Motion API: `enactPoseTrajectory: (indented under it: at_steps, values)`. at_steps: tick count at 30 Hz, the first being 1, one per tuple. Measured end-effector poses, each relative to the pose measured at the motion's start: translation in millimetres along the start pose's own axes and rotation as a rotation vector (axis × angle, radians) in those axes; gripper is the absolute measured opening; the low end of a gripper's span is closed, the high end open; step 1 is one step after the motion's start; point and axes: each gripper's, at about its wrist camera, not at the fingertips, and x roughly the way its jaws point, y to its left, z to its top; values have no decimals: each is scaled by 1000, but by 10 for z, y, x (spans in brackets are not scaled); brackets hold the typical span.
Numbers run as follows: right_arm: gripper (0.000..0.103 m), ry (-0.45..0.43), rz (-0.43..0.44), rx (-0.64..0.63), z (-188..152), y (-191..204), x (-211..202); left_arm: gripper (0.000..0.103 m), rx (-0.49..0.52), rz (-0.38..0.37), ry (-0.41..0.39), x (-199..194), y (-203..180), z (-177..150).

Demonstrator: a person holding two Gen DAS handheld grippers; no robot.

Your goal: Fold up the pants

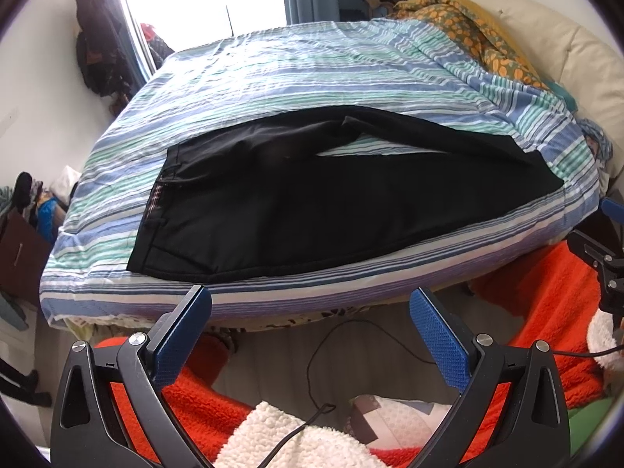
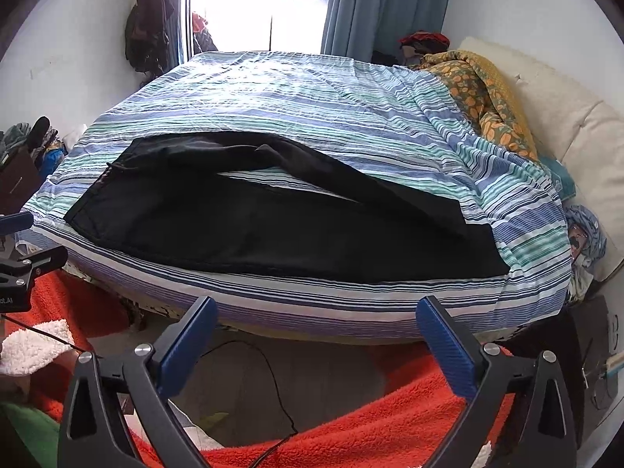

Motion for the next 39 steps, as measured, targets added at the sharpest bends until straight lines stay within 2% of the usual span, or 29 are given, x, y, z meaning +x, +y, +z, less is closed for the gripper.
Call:
enactPoseTrajectory:
  at_steps: [16,39]
  values:
    - [103,35,-33,9,-4,-35,46,102,18,11,5,9,-23,1]
    - [103,55,-36,12,-5,-12,99,102,21,24,26,69,-14,-14]
